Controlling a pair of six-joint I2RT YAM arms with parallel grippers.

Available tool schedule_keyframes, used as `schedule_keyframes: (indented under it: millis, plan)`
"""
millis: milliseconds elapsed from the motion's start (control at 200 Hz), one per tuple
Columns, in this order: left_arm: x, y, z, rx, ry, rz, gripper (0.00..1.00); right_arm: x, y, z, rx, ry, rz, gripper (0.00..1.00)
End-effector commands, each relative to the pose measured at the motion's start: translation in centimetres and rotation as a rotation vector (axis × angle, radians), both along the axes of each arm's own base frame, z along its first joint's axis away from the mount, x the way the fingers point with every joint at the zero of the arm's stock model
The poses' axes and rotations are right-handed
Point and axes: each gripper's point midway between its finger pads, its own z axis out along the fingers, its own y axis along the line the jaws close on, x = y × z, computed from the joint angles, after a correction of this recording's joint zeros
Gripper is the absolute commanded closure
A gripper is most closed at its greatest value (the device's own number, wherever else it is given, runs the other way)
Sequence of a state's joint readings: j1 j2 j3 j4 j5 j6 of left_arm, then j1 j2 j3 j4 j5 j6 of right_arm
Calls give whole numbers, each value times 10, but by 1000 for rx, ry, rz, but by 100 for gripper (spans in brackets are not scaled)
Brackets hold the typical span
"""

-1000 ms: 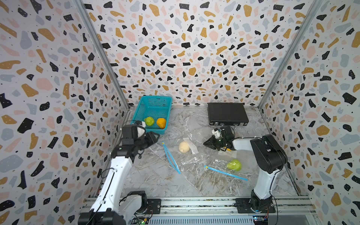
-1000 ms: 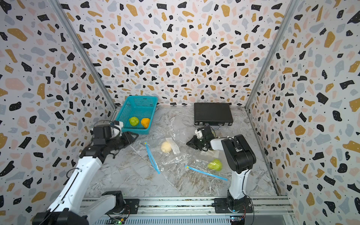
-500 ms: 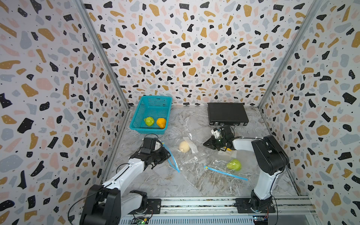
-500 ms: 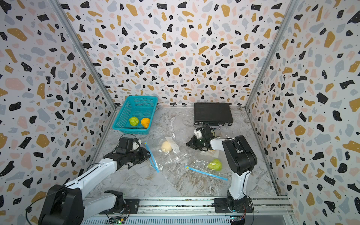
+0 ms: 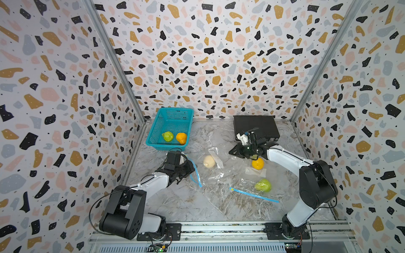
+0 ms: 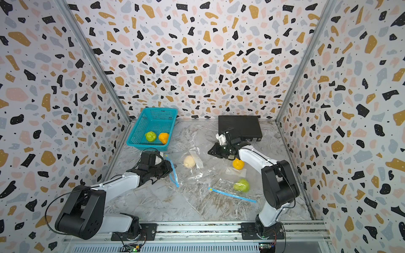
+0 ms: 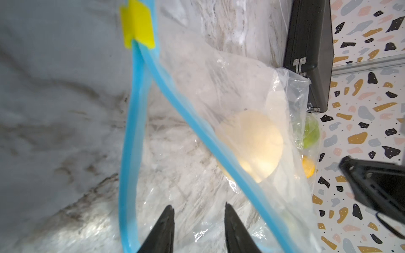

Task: Open the zip-top bag and take out the pear
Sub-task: Pick up the pear from the zipper food storage bag.

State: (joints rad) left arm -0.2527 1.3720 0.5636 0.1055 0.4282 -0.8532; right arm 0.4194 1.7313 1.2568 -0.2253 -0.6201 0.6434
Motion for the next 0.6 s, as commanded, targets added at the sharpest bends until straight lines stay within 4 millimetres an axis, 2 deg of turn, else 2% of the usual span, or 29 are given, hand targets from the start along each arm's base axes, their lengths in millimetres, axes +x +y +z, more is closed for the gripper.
schedule_keyframes:
  millis: [0, 115, 265, 400, 596]
  plan:
    - [14, -5, 11, -24, -64, 4, 61, 17, 16, -23, -20, 67, 34, 85]
    - [17, -6, 12, -28, -76, 5, 61, 34, 42, -50, -5, 101, 46, 88]
    - [23, -11, 13, -47, -88, -10, 55, 25, 73, -85, -12, 146, 80, 91]
    - [26, -18, 6, -84, -68, -12, 48, 19, 81, -111, -25, 179, 77, 94]
    - [28, -16, -9, -64, -52, 4, 30, 3, 93, -123, -25, 192, 121, 95]
